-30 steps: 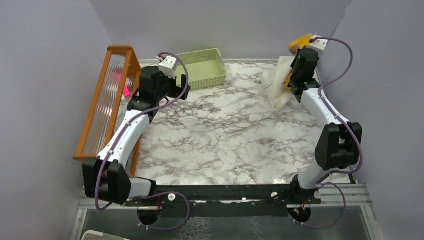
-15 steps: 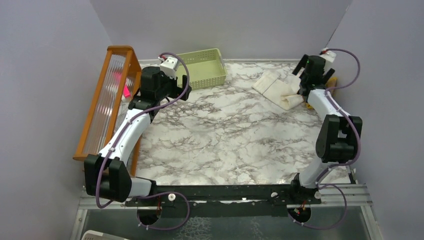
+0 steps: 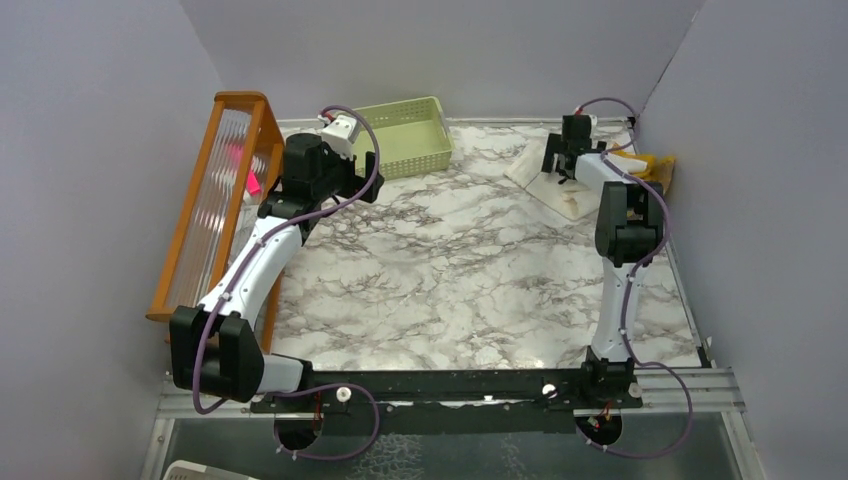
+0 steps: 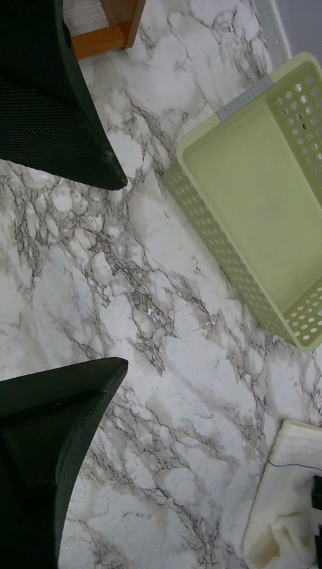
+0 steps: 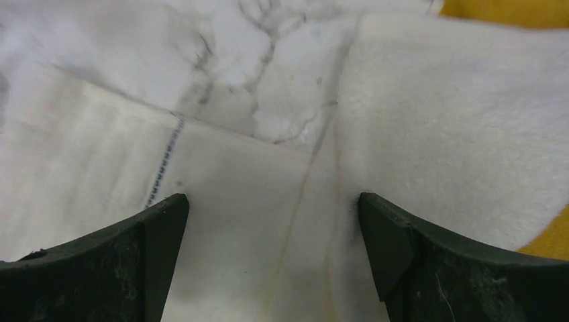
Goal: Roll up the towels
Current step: Pick up the towel at the corner of the board, then place the towel at the center of the board.
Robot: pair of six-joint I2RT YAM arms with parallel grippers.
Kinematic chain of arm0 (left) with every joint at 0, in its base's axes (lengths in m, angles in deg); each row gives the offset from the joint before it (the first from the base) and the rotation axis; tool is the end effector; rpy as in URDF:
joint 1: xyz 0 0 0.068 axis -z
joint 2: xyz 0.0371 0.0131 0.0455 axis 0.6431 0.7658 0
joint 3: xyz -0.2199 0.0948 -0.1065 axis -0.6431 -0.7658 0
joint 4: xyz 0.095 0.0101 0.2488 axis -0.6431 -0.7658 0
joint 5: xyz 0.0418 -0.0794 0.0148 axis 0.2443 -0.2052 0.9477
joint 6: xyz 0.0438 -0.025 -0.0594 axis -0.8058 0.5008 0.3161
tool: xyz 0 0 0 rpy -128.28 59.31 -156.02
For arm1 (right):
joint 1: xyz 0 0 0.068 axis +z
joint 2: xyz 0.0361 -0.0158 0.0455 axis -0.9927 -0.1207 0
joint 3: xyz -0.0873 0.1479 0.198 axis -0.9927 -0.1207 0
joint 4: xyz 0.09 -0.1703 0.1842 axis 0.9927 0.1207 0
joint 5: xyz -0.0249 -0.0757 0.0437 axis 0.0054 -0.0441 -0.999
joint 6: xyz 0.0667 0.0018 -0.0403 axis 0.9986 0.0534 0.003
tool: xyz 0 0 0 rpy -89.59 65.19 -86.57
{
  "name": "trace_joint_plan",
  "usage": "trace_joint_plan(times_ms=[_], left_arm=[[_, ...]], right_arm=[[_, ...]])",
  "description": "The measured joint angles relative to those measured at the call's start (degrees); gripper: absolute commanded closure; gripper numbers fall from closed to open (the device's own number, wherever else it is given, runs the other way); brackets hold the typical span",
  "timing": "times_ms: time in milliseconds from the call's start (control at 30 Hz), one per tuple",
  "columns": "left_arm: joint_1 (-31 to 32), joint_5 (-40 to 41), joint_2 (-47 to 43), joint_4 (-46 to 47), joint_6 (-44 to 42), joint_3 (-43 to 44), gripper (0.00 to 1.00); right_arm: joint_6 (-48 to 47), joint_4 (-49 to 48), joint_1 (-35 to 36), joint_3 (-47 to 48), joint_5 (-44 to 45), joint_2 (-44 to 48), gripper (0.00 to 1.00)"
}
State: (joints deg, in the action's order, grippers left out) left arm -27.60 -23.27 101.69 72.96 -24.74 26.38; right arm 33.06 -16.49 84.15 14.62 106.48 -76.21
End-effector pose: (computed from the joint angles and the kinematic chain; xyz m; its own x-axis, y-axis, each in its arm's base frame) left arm 0.3367 -0.0924 0.3093 -0.3712 0.0329 -0.9280 0.4335 0.8899 -0.1419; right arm 0.5232 -0.0132 0.1506 -0.6196 0.1639 -0.7676 0.3609 0.9279 -0.0932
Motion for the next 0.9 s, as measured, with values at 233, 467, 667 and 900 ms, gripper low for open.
trace_joint_plan(times_ms=[233, 467, 667, 900], left_arm=[[0.0, 0.0, 0.0, -0.7, -0.3, 0.0, 0.01], [0.0, -0.1, 0.0, -1.0, -0.4, 0.0, 0.01], [0.0, 0.2, -0.3, -0.9, 0.1, 0.0, 0.01], [0.0, 3.1, -9.2, 4.1, 0.5, -4.5, 0.01]], right_arm=[[0.9, 2.4, -0.3, 0.4, 1.0, -3.3, 0.99], [-1.7, -10.1, 1.7, -21.2, -6.3, 14.7, 0.99], [-4.9, -26.4, 14.0, -24.9, -13.6, 30.1, 0.99], [-1.8, -41.6, 27.4, -44.2, -18.5, 46.2, 0.62]])
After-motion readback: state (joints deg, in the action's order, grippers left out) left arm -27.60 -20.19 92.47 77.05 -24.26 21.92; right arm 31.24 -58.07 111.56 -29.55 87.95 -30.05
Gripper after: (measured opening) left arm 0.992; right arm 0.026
